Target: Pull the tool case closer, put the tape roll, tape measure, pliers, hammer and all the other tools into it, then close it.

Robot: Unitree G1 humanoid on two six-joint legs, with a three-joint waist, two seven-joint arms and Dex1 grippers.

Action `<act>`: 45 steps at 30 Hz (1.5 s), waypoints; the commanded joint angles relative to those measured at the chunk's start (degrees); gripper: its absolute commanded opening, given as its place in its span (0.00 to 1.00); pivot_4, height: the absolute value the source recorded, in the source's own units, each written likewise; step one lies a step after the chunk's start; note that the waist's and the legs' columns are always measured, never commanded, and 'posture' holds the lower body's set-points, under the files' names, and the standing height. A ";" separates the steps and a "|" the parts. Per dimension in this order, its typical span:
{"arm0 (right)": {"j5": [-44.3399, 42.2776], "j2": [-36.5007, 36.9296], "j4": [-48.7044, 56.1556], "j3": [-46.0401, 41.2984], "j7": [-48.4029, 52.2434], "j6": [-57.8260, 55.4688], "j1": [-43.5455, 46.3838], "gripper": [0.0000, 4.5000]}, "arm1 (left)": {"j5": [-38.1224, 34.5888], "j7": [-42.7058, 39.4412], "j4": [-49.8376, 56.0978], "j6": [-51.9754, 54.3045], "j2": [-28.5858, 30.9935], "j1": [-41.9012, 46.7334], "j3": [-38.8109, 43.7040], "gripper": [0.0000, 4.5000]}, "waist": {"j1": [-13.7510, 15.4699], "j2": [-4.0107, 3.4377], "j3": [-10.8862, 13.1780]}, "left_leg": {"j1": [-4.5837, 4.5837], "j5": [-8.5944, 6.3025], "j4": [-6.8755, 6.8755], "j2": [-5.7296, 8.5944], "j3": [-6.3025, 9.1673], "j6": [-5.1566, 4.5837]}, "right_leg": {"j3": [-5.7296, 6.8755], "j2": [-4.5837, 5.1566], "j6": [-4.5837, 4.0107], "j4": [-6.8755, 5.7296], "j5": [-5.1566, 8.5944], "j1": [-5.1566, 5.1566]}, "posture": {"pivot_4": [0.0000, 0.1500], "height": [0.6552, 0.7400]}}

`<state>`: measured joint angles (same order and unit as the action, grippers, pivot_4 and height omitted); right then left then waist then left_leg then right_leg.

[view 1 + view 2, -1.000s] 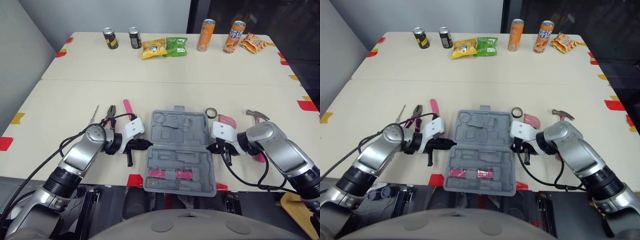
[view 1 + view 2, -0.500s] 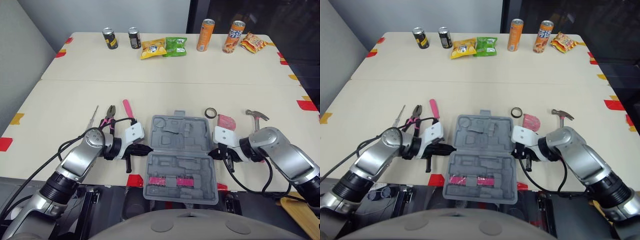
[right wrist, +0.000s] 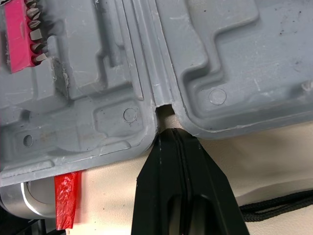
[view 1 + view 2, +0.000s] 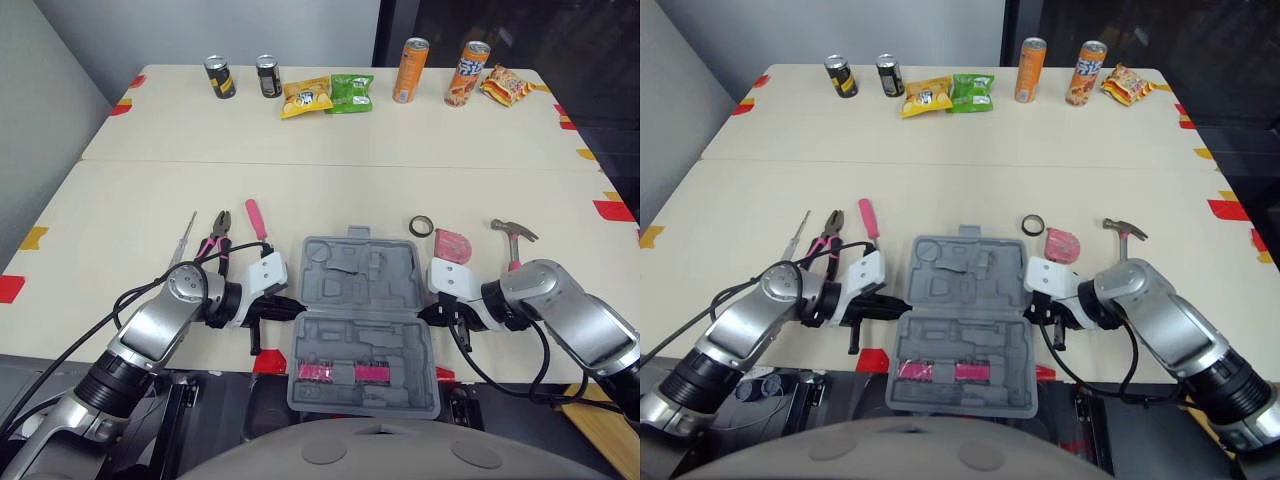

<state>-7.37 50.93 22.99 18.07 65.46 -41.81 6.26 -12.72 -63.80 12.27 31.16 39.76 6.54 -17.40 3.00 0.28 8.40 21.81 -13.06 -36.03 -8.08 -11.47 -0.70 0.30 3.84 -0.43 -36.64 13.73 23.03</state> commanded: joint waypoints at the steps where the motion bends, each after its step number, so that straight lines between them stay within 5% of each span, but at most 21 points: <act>1: -0.59 0.37 0.76 -0.21 -0.90 0.55 -0.43 0.00 | -0.53 0.01 2.41 0.34 0.26 -0.63 -0.88 0.02 | 0.00 0.00 0.00 | 0.00 0.00 0.00 0.00 0.00 0.00 | 0.00 0.00 0.00 0.00 0.00 0.00 | 1.00 1.00; 13: -6.13 3.80 -3.24 -12.67 -1.09 6.68 -7.63 0.00 | -6.65 0.01 2.00 -7.69 1.24 -6.54 11.44 0.02 | 0.09 -0.01 0.02 | 0.02 -0.01 0.02 0.00 0.00 0.01 | 0.00 0.00 0.00 0.08 0.00 -0.02 | 1.00 1.00; 18: -12.19 -3.34 -5.77 -26.18 -1.30 24.29 -15.91 0.00 | -13.67 1.28 3.50 -13.11 -2.25 -13.83 21.44 0.02 | -0.05 0.01 0.03 | 0.03 -0.02 0.16 0.00 0.00 0.02 | 0.02 0.00 0.01 0.19 0.00 0.00 | 1.00 1.00; 25: -23.33 -10.57 -6.20 -37.75 0.98 30.12 -23.31 0.00 | -21.66 1.76 2.05 -16.78 -5.61 -22.07 33.90 0.02 | -0.17 0.02 0.04 | 0.00 -0.02 0.28 -0.01 0.00 0.00 | 0.04 -0.02 0.02 0.35 0.00 -0.05 | 1.00 1.00; 38: -25.27 -17.51 -24.49 -54.79 4.42 47.78 -38.86 0.95 | -22.51 6.35 -10.02 -24.68 -12.47 -35.50 49.69 0.99 | 0.00 0.08 0.06 | -0.09 -0.07 0.87 0.01 -0.01 0.04 | 0.15 -0.03 0.12 1.43 -0.01 -0.38 | 1.00 1.00; 45: -25.96 -18.18 -27.94 -55.43 3.24 48.86 -38.78 0.99 | -20.20 6.65 -14.13 -27.45 -12.72 -35.32 48.65 1.00 | -0.09 0.30 0.33 | -1.22 -0.41 1.46 0.04 -0.05 0.64 | 0.11 -0.04 0.34 1.68 0.05 -1.26 | 1.00 1.00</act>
<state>-32.19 32.78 -5.15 -35.97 69.16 6.53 -32.76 -33.31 -57.23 -1.76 5.08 26.62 -28.90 30.93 2.91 0.59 8.73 20.43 -13.47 -34.46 -8.04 -11.54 -0.05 0.42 3.80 -0.03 -34.95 13.79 21.66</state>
